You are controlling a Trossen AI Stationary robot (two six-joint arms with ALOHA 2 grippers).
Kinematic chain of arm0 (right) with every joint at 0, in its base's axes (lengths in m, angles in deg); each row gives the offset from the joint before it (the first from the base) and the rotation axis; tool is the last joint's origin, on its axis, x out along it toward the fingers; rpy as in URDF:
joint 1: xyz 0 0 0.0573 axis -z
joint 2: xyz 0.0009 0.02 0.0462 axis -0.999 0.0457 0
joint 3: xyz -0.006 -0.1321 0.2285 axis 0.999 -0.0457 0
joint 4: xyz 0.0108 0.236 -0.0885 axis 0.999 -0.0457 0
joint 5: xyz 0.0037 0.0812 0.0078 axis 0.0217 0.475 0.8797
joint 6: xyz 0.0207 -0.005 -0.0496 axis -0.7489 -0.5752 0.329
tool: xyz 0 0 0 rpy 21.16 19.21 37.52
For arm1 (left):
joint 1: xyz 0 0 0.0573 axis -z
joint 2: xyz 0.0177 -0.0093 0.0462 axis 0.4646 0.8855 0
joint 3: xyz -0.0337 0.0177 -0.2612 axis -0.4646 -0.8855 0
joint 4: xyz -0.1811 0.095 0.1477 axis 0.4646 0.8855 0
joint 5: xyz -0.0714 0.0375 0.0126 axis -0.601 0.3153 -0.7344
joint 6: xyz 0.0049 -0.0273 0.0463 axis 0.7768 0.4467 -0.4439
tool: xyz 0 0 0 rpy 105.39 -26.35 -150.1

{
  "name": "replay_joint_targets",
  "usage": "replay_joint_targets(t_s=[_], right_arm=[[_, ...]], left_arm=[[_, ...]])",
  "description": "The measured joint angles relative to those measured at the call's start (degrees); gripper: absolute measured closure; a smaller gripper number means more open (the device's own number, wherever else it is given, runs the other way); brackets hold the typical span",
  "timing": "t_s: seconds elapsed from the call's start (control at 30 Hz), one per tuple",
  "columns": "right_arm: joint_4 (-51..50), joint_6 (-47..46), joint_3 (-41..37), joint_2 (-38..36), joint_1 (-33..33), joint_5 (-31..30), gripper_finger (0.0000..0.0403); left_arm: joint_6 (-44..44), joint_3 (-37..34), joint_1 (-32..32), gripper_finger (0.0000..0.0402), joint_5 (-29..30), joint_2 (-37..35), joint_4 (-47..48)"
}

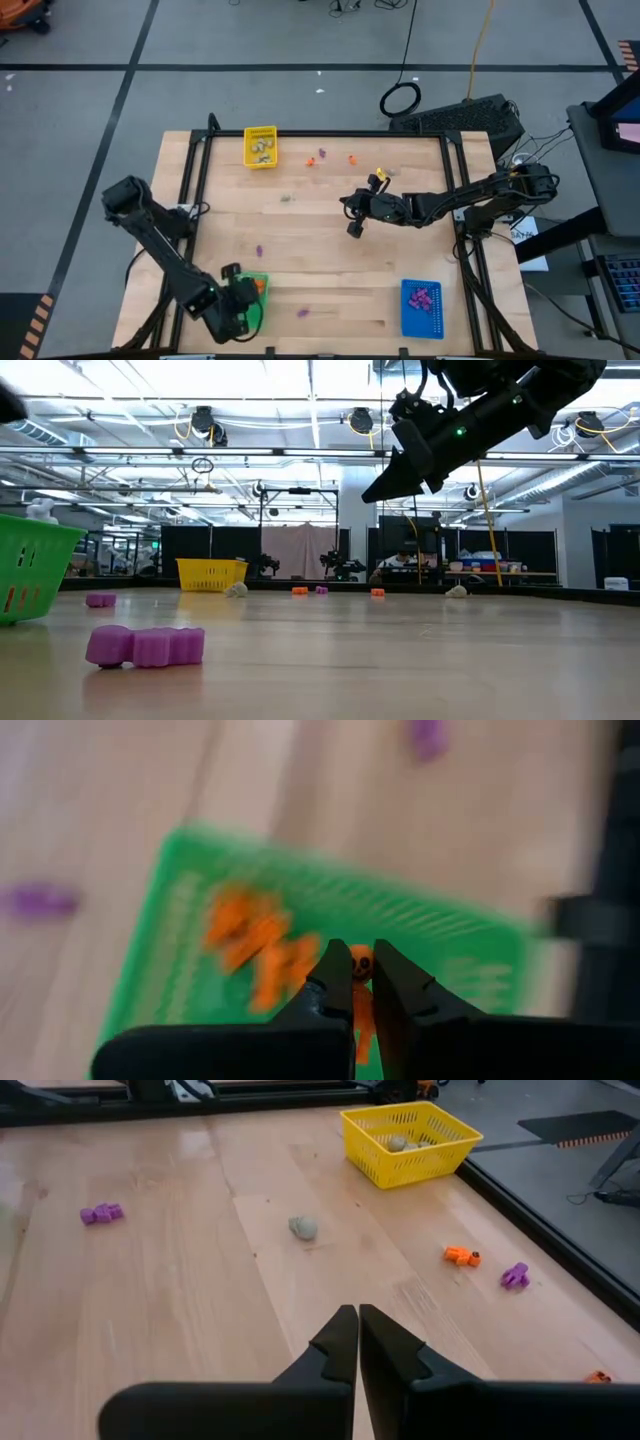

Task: Sort Halloween decoration
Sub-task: Put the orange skeleton toy into the green bin, then put the purple skeleton toy into the blue bin

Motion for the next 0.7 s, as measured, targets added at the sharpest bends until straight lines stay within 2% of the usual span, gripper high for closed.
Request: replay_joint_targets(t_s=[0.17, 0.33, 0.43, 0.57, 0.7], right_arm=[[-0.6, -1.1, 0.0, 0.0, 0.0, 0.0, 0.0403], [-0.9, -1.7, 0.0, 0.0, 0.0, 0.0, 0.0403], [-0.9, -1.7, 0.0, 0.0, 0.0, 0.0, 0.0403], [-1.1, -1.7, 0.0, 0.0, 0.0, 0.0, 0.0403], [-1.3, -1.7, 0.0, 0.0, 0.0, 0.0, 0.0403]], left_arm=[[6.8, -3.1, 0.4, 0.0396, -1.2, 1.6, 0.0], [8.4, -4.2, -0.4, 0.0387, -2.1, 2.3, -0.1], [6.5, -4.2, -0.8, 0.0351, -4.5, 2.4, -0.4], [4.1, -3.0, -0.8, 0.0284, -7.2, 2.3, 0.9], [0.8, 0.6, -1.3, 0.0230, -7.7, 1.7, 5.8]])
